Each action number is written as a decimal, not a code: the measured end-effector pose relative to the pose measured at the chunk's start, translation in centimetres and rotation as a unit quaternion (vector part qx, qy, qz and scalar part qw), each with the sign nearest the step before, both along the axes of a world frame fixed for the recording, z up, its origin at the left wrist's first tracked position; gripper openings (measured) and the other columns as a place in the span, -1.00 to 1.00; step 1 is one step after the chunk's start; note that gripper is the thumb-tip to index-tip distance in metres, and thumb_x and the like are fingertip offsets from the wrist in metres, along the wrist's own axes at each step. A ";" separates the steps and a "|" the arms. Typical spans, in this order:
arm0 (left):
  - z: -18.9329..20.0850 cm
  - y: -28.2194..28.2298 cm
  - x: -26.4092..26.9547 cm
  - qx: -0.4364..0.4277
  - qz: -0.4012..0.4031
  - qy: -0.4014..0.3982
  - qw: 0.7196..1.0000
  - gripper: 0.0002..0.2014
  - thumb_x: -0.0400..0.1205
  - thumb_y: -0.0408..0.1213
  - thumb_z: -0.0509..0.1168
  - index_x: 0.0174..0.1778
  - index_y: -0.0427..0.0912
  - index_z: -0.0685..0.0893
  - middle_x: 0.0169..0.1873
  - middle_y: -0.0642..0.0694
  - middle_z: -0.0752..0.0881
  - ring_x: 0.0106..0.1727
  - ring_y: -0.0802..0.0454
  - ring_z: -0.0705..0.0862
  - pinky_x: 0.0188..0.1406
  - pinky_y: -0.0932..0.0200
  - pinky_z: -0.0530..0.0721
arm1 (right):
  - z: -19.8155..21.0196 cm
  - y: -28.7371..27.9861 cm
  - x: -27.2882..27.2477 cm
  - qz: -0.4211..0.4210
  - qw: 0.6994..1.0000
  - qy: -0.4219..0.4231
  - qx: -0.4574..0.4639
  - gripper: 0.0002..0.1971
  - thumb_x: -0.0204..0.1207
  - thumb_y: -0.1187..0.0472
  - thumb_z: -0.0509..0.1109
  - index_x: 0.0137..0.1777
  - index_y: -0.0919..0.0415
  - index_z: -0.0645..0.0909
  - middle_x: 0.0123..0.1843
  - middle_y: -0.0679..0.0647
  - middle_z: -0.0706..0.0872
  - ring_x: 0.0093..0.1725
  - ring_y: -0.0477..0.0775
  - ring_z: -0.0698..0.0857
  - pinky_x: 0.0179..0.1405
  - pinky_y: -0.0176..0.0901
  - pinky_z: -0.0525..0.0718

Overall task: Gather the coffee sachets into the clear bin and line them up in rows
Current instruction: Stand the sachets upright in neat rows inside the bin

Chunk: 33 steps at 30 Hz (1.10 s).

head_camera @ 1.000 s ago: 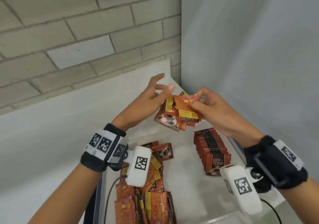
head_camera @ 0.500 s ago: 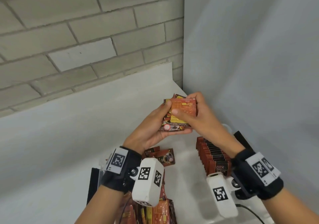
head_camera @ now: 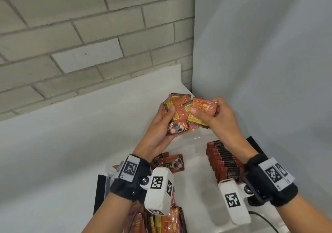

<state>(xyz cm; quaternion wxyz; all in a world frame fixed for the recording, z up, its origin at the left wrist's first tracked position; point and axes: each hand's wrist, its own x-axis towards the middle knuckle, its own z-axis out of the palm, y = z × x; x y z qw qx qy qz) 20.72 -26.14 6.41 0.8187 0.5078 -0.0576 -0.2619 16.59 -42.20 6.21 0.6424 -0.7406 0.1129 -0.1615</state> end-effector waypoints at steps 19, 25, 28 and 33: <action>-0.2 -0.6 0.1 -0.046 0.032 -0.061 0.997 -0.52 0.55 -0.61 0.30 0.32 -0.08 0.53 0.13 -0.16 0.76 0.14 -0.06 0.76 -0.04 0.09 0.76 | 0.1 1.7 -0.7 0.039 0.982 0.008 0.183 -0.68 0.52 0.15 0.48 0.27 0.15 0.68 0.09 -0.02 0.83 0.07 -0.05 0.80 0.04 -0.25 0.75; 0.1 -0.3 0.2 -0.045 0.055 -0.022 0.997 -0.76 0.70 -0.29 0.19 0.27 -0.15 0.59 0.14 -0.19 0.78 0.13 -0.10 0.76 0.07 0.06 0.77 | 0.8 0.2 -0.3 0.017 0.978 -0.006 0.209 -0.71 0.56 0.21 0.43 0.27 0.18 0.64 0.09 0.01 0.82 0.04 -0.09 0.80 -0.12 -0.37 0.71; 0.2 -0.2 0.2 -0.034 0.062 -0.022 0.997 -0.77 0.71 -0.27 0.17 0.24 -0.15 0.61 0.09 -0.16 0.79 0.07 -0.06 0.78 0.03 0.10 0.77 | 1.3 -0.5 -0.4 0.070 0.979 0.017 0.191 -0.74 0.54 0.21 0.46 0.22 0.15 0.66 0.06 -0.01 0.83 0.01 -0.11 0.81 -0.14 -0.39 0.69; 0.1 -0.3 0.0 -0.035 0.074 -0.019 0.996 -0.66 0.70 -0.29 0.19 0.39 -0.24 0.54 0.21 -0.22 0.74 0.18 -0.12 0.74 0.08 0.05 0.75 | 0.6 0.6 -0.6 0.160 0.974 0.077 0.138 -0.68 0.47 0.17 0.51 0.23 0.15 0.69 0.05 -0.01 0.84 0.03 -0.06 0.81 -0.08 -0.29 0.72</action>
